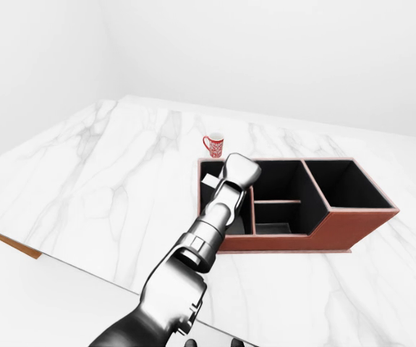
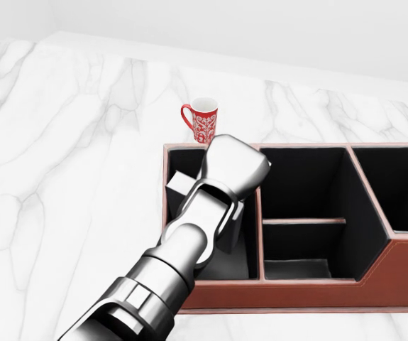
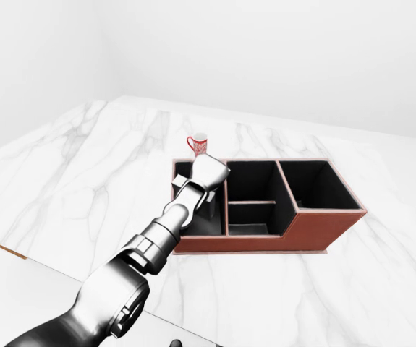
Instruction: Pick up the book and place it in the left compartment of the caddy.
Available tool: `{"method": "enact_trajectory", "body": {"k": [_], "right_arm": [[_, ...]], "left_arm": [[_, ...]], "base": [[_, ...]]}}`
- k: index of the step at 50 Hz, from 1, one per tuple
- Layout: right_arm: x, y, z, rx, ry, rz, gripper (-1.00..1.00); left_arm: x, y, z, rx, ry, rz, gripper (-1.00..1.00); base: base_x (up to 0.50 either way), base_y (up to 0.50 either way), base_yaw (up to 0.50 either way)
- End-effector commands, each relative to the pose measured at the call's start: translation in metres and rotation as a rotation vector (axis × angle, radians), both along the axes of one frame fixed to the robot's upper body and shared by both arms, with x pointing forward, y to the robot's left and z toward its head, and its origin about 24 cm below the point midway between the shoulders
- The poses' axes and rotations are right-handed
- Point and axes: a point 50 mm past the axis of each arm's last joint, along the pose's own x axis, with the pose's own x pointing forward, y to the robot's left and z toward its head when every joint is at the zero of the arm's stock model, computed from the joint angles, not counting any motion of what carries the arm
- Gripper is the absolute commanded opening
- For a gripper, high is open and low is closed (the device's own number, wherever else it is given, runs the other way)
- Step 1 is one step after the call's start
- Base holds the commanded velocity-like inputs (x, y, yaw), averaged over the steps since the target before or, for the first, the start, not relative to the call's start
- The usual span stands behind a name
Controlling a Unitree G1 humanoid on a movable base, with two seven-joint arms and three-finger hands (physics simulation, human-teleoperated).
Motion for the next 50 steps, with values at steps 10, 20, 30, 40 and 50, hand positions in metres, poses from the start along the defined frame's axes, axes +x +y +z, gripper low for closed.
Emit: {"method": "enact_trajectory", "body": {"k": [10, 20, 30, 40, 50], "right_arm": [[0.0, 0.001, 0.0, -0.001, 0.002, 0.005, 1.0], [0.001, 0.001, -0.001, -0.002, 0.003, 0.007, 1.0], [0.001, 0.001, -0.002, -0.001, 0.006, 0.01, 1.0], [0.001, 0.001, -0.001, -0.005, 0.005, 0.01, 1.0], [0.0, 0.002, 0.001, -0.01, 0.002, 0.008, 1.0]], "left_arm": [[0.0, 0.006, -0.022, -0.003, 0.029, -0.014, -1.0], [-0.003, 0.006, -0.031, 0.001, 0.045, -0.02, -1.0], [-0.007, 0.012, -0.045, 0.007, 0.074, -0.014, -1.0], [-0.008, 0.018, -0.054, 0.022, 0.088, -0.004, -1.0], [-0.013, 0.021, -0.066, 0.031, 0.115, 0.0, -1.0]], "base": [[0.0, 0.0, 0.0], [0.0, 0.0, 0.0], [0.0, 0.0, 0.0], [0.0, 0.0, 0.0], [0.0, 0.0, 0.0]]}}
